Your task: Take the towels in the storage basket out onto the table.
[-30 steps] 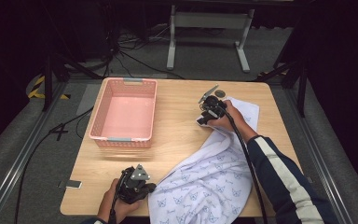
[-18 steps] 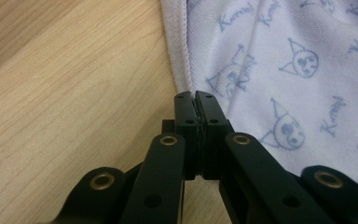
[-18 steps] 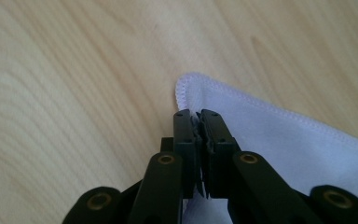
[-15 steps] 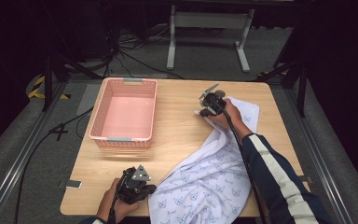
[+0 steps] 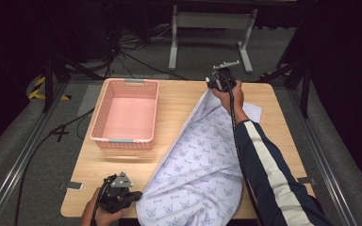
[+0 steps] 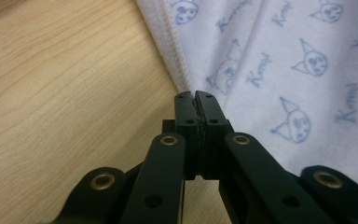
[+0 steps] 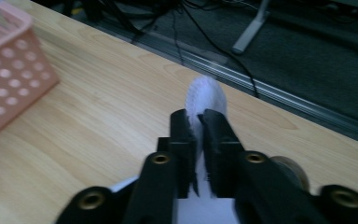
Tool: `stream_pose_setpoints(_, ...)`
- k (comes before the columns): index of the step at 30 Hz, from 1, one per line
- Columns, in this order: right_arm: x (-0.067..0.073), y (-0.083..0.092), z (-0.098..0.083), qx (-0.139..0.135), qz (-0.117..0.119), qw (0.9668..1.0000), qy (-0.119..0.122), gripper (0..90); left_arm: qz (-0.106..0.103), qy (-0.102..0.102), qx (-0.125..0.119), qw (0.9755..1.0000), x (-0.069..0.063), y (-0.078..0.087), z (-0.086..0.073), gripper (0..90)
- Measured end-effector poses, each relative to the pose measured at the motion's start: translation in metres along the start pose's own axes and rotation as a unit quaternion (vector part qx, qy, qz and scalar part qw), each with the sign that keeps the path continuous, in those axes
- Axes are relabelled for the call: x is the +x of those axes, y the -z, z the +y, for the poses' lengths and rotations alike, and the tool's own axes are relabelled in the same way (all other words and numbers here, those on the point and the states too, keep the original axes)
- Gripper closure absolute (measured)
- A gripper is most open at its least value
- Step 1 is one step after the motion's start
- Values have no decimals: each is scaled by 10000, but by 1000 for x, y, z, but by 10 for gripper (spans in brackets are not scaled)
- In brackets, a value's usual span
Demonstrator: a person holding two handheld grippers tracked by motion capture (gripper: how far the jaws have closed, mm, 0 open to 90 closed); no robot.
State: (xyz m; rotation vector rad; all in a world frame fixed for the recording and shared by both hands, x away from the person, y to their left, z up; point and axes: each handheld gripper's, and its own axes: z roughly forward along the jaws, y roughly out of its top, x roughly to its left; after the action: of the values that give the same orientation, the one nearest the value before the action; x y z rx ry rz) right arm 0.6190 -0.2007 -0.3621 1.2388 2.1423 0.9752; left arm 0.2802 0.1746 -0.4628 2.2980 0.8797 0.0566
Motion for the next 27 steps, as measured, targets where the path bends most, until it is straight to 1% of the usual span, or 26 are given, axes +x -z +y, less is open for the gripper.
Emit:
stream_pose_setpoints(1, 2, -1, 1, -52, -46, 10000, 34, 577, 61, 45, -63, 10000, 1, 0, 0, 876)
stream_pose_setpoints(2, 3, -2, 0, -45, 240, 9997, 96, 546, 33, 58, -114, 9999, 1, 1, 1, 867)
stream_pose_setpoints(3, 7, 1, -3, 91, 210, 9992, 327, 498, 143, 99, -218, 9996, 1, 2, 4, 791)
stream_pose_setpoints(4, 7, 1, -3, 91, 210, 9992, 327, 498, 143, 99, -218, 9996, 1, 2, 4, 774)
stream_pose_setpoints(5, 8, 4, -4, 110, 217, 9988, 414, 494, 124, 97, -350, 9993, 2, 3, 6, 774)
stream_pose_setpoints(6, 9, 10, -8, 140, 353, 9977, 553, 472, 117, 125, -443, 9989, 1, 4, 9, 751)
stream_pose_setpoints(7, 10, 17, -12, 139, 464, 9967, 654, 466, 150, 98, -529, 9984, 1, 4, 13, 695)
stream_pose_setpoints(8, 12, 28, -19, 143, 610, 9943, 861, 465, 158, 106, -578, 9981, -1, 3, 16, 613)
stream_pose_setpoints(9, 14, 38, -26, 178, 790, 9914, 1031, 460, 169, 48, -611, 9980, -3, 1, 20, 573)
stream_pose_setpoints(10, 16, 47, -37, 181, 970, 9882, 1175, 466, 245, -94, -592, 9979, -4, -2, 25, 559)
stream_pose_setpoints(12, 21, 65, -63, 339, 1157, 9819, 1459, 474, 279, -158, -528, 9981, -6, -10, 33, 543)
stream_pose_setpoints(13, 23, 73, -78, 431, 1299, 9785, 1543, 488, 214, -207, -477, 9984, -6, -14, 38, 533)
stream_pose_setpoints(14, 24, 80, -93, 546, 1383, 9755, 1619, 488, 168, -241, -449, 9986, -6, -19, 42, 551)
stream_pose_setpoints(15, 24, 85, -108, 658, 1332, 9741, 1703, 488, 122, -305, -406, 9986, -6, -25, 47, 592)
stream_pose_setpoints(16, 22, 90, -122, 740, 1280, 9744, 1691, 492, 124, -368, -331, 9987, -6, -30, 52, 631)
stream_pose_setpoints(17, 19, 92, -136, 889, 1297, 9744, 1609, 494, 59, -395, -252, 9989, -7, -35, 57, 647)
stream_pose_setpoints(18, 15, 93, -149, 1055, 1210, 9746, 1563, 495, -52, -468, -188, 9987, -7, -40, 61, 684)
stream_pose_setpoints(19, 10, 94, -160, 1142, 1088, 9760, 1504, 502, -121, -535, -149, 9984, -8, -46, 66, 717)
stream_pose_setpoints(20, 3, 95, -173, 1317, 963, 9759, 1448, 502, -127, -582, -116, 9982, -9, -50, 69, 720)
stream_pose_setpoints(21, -2, 96, -179, 1419, 877, 9759, 1410, 495, -186, -636, -64, 9978, -11, -55, 73, 737)
stream_pose_setpoints(22, -11, 100, -185, 1322, 906, 9800, 1176, 515, -183, -693, -38, 9974, -13, -60, 77, 742)
stream_pose_setpoints(23, -20, 103, -189, 1328, 857, 9825, 982, 525, -217, -723, -74, 9971, -15, -64, 82, 743)
stream_pose_setpoints(24, -29, 107, -191, 1337, 737, 9843, 880, 537, -230, -820, -27, 9964, -16, -66, 87, 742)
stream_pose_setpoints(25, -37, 110, -193, 1339, 566, 9860, 822, 537, -266, -862, 6, 9959, -18, -71, 93, 743)
stream_pose_setpoints(26, -47, 112, -196, 1299, 381, 9880, 739, 537, -245, -842, -21, 9961, -20, -74, 96, 749)
stream_pose_setpoints(27, -53, 112, -197, 1266, 315, 9892, 666, 543, -238, -936, -16, 9953, -21, -78, 101, 752)
